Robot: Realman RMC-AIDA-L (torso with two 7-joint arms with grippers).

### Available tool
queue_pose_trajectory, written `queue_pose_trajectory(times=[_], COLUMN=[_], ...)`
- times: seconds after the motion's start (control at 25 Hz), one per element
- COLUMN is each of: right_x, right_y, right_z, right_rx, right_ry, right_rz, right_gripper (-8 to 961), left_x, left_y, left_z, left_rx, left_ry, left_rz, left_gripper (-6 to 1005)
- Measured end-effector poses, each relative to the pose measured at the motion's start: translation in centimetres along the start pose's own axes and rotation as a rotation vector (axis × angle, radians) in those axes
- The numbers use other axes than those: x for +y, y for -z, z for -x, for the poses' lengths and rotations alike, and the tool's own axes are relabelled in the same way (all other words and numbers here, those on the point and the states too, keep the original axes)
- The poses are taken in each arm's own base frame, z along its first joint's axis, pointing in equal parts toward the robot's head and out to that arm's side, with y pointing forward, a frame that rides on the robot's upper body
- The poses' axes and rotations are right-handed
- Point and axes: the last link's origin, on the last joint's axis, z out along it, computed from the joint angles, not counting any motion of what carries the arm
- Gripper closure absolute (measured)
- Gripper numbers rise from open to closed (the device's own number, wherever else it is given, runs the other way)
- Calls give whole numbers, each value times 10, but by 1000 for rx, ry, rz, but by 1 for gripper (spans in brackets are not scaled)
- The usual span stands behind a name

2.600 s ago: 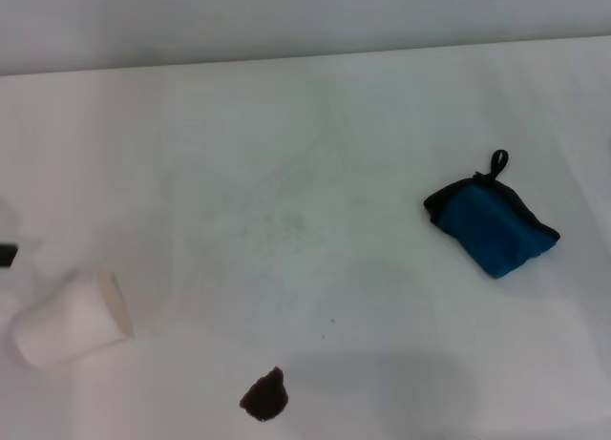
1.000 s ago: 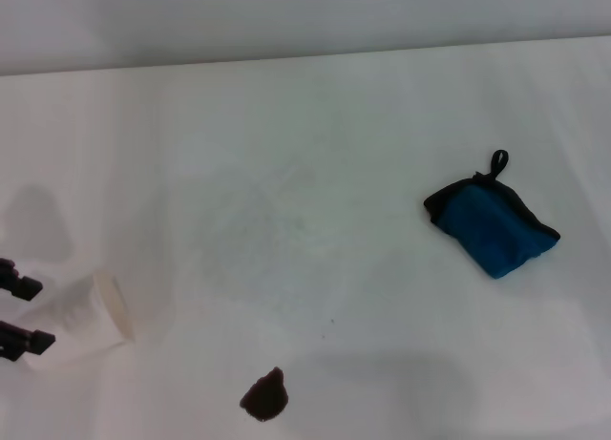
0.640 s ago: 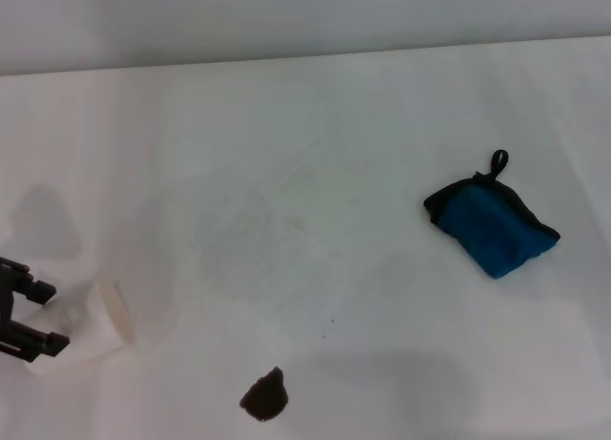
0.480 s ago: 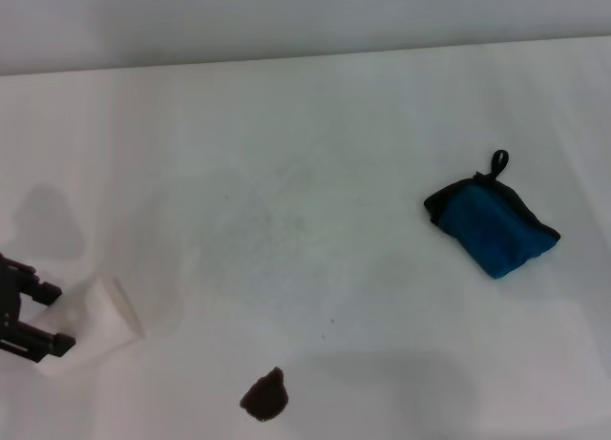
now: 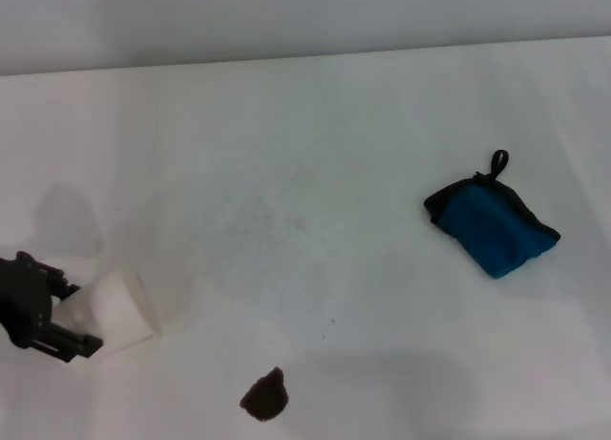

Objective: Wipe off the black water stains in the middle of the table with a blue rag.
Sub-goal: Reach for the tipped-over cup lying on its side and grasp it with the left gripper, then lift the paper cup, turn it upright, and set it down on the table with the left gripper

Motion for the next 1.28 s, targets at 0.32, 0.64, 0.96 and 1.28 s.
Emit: queue_pose_trajectory(times=[0.32, 0.64, 0.96, 1.28], right_x=[0, -2, -3, -4], right_y=[0, -1, -1, -2], right_z=[-1, 0, 0, 2], right_rx=[7, 9, 10, 5], right_ry=[1, 10, 16, 26], right_rz=[-3, -2, 2, 7], right_gripper=[542, 542, 542, 542], left_x=[-2, -3, -4, -8], left_y=[-13, -18, -18, -16], left_z=[-8, -12, -21, -42], left_rx=[1, 10, 39, 279], left_ry=[13, 36, 43, 2], left_rz=[7, 9, 11, -41], left_gripper=[238, 242, 260, 312])
